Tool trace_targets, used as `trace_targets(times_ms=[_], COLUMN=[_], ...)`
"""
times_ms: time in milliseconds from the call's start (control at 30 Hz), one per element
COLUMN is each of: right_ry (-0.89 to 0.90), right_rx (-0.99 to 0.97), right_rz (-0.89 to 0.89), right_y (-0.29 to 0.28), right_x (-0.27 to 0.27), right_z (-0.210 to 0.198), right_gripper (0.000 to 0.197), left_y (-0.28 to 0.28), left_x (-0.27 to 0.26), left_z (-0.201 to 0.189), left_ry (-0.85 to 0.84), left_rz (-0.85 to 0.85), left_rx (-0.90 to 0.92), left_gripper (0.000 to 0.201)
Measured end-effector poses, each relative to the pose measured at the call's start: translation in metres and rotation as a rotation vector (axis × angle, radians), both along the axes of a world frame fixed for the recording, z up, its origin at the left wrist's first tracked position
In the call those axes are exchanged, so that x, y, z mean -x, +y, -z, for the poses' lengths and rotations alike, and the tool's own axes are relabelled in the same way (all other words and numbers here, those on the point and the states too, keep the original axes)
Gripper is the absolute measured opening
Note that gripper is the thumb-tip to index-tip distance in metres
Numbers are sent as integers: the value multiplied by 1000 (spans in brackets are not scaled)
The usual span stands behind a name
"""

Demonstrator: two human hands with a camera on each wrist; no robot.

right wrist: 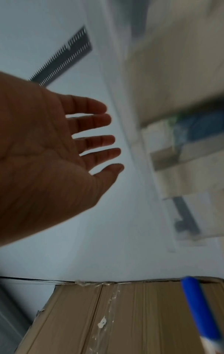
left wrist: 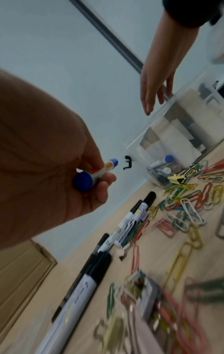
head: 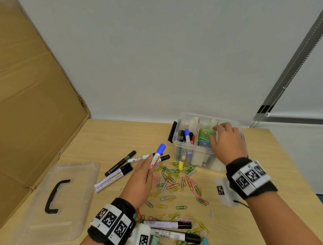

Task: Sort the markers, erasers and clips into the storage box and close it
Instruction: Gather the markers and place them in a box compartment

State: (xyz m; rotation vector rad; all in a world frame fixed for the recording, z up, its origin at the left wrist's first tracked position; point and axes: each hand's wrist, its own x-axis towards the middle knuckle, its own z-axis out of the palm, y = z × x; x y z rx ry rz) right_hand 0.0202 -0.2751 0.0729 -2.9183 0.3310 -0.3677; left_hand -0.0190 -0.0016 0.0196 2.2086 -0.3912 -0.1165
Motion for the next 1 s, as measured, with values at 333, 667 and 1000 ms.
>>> trace_targets(times_ms=[333, 667, 1000], right_ry=[-63, -88, -105], right_rx=[-33, -35, -43], right_rz=[146, 127, 101], right_y=[-26, -23, -24], right_x=[34, 39, 41], right_z=[64, 62, 65], right_gripper=[78, 78, 76], left_y=[-102, -166, -110], left_x=[-63, -106, -84], left_z=[-54, -42, -46], left_ry=[-402, -75, -230], left_rz=[-23, 95, 59], left_rx=[-576, -759, -280], left_gripper=[62, 33, 55])
